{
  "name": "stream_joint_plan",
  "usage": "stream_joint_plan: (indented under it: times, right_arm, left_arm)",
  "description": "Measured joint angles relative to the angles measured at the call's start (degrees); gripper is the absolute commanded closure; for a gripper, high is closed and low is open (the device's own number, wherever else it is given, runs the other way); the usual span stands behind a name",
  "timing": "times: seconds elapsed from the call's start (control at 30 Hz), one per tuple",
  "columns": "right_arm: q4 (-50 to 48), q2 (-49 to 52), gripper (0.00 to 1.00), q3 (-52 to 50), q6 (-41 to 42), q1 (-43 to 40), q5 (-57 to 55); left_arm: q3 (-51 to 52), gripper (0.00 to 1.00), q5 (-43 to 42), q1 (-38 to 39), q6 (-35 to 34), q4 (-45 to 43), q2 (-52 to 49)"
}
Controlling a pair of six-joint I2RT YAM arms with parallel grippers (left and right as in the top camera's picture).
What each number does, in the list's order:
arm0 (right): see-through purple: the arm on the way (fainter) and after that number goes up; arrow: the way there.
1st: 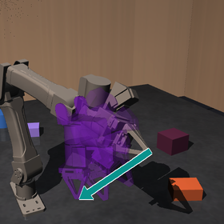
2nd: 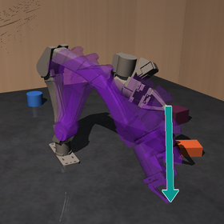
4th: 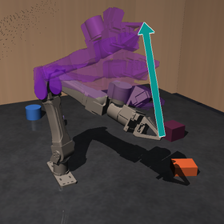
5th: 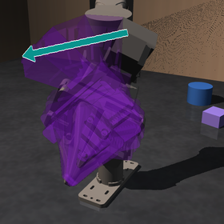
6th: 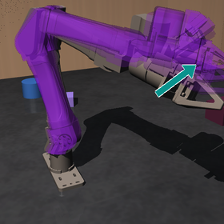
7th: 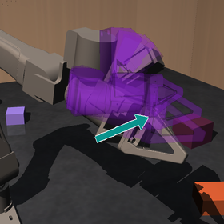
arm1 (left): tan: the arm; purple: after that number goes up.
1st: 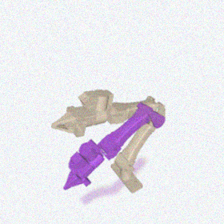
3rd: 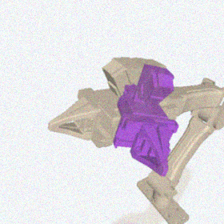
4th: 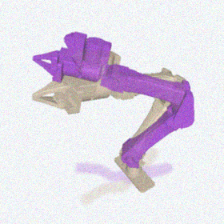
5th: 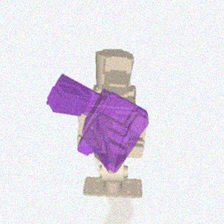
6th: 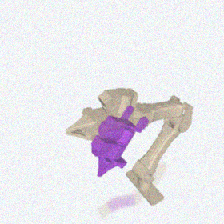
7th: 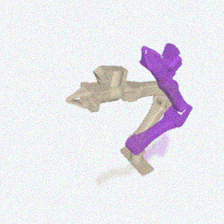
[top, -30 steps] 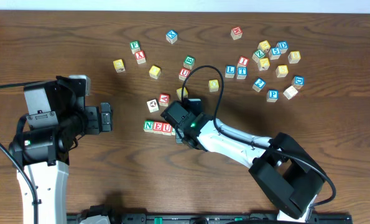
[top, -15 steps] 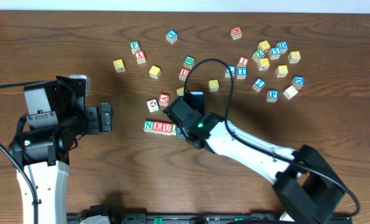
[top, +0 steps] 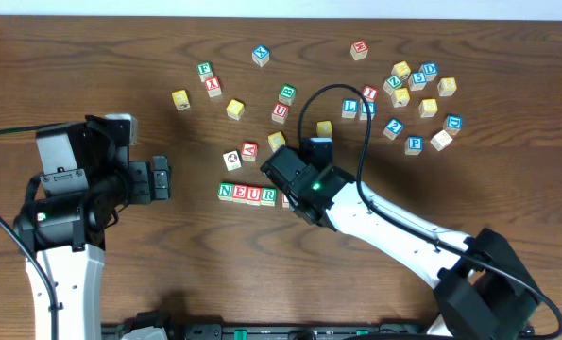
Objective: Spell out NEURIPS
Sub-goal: 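Open the right gripper to release the I block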
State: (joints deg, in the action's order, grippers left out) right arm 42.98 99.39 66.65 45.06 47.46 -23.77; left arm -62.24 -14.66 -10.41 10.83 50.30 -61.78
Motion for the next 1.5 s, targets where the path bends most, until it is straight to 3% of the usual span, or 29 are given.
stream_joint_plan:
  times: [0.33,0.6,1.5]
  right_arm:
    - [-0.5,7.0,0.81,0.0,1.7,0.0,1.2]
    - [-2.2,8.2,0.76,0.0,2.1,0.0,2.6]
    - [-8.2,8.2,0.72,0.0,2.3,0.0,10.5]
  left_arm:
    - [0.0,0.01,0.0,0.0,0.0,0.0,0.0]
    - [0.0,0.01,0.0,0.0,0.0,0.0,0.0]
    - [0.0,0.01,0.0,0.0,0.0,0.0,0.0]
